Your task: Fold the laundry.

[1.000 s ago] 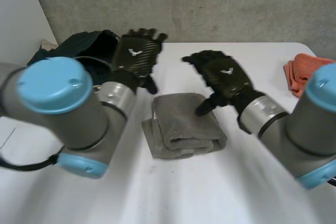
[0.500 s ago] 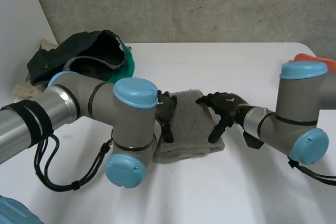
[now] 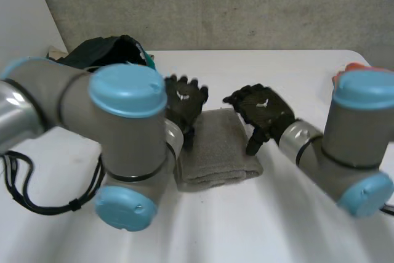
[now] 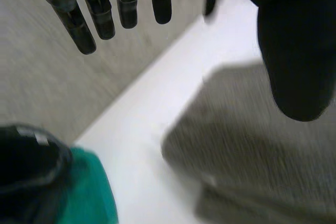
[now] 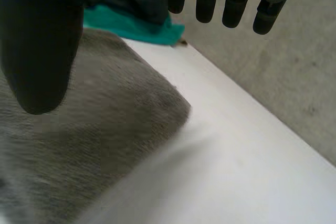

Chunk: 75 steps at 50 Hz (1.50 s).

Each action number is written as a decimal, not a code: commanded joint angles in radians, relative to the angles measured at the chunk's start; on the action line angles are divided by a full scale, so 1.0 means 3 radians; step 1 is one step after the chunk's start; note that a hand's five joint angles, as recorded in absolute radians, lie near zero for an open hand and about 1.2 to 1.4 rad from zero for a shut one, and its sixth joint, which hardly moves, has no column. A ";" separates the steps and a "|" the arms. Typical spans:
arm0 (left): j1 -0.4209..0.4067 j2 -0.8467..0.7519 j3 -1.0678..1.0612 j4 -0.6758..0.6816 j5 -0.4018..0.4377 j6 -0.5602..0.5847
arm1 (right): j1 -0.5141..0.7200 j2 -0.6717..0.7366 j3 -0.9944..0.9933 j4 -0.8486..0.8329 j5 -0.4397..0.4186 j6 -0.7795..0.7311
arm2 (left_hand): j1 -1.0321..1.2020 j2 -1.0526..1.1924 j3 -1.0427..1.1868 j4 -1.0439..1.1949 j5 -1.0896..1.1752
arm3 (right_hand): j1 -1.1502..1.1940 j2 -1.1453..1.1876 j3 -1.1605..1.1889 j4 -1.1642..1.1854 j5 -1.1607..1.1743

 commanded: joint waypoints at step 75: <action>0.0130 0.0844 -0.0571 0.0524 0.1584 -0.0544 | -0.1894 0.1122 -0.1998 -0.1603 -0.0397 0.0339 | -0.0064 -0.0067 -0.0057 -0.0045 -0.0096 | 0.3883 0.3929 0.3930 0.3925 0.3929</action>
